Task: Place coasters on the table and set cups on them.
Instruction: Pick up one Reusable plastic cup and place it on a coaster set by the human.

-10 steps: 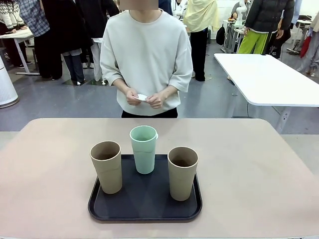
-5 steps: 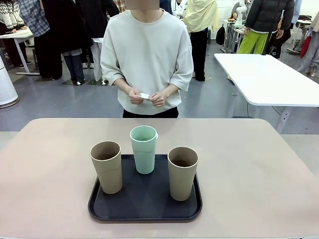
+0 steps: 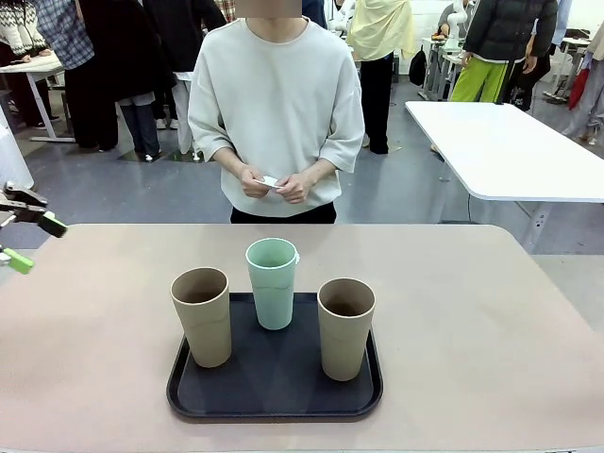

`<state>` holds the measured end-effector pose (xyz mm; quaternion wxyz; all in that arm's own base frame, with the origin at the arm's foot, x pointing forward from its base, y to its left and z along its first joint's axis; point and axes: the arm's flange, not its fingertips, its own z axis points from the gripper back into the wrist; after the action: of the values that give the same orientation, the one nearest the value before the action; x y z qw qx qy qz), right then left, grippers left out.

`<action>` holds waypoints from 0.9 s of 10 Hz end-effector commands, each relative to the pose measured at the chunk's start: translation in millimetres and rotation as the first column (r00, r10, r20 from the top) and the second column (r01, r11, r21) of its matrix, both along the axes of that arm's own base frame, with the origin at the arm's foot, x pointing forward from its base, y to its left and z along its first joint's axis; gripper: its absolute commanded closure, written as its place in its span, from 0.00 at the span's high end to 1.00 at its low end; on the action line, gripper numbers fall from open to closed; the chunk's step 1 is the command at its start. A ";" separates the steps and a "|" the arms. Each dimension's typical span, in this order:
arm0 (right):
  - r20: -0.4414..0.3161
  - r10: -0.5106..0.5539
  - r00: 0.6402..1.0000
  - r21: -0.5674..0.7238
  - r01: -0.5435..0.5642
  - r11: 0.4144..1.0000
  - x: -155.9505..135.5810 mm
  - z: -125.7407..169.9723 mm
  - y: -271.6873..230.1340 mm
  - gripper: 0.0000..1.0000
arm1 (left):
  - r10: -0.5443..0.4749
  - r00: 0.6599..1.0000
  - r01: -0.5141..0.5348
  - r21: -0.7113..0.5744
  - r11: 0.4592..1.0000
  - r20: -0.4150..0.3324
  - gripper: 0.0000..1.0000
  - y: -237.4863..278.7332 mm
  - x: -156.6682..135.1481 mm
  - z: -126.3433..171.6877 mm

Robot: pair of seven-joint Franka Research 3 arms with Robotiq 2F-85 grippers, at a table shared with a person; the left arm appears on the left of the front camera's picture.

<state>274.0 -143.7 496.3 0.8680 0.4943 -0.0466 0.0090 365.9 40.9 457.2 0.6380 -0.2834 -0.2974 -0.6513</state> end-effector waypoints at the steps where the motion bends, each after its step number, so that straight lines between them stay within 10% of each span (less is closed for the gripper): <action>1: -0.002 -0.001 1.000 0.009 0.001 1.000 0.3 -0.7 -0.9 1.00 | -0.047 0.999 0.050 -0.143 0.988 0.024 1.00 -9.3 13.4 -25.6; 9: -0.002 -0.001 1.000 0.009 0.001 1.000 0.3 -0.7 -0.9 1.00 | 0.030 1.000 -0.029 -0.182 0.983 0.002 1.00 -69.2 43.4 -122.5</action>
<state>274.1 -143.6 496.3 0.8681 0.4942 -0.0464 0.0089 403.8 -25.7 342.4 0.6251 -0.3497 -0.3481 -0.6048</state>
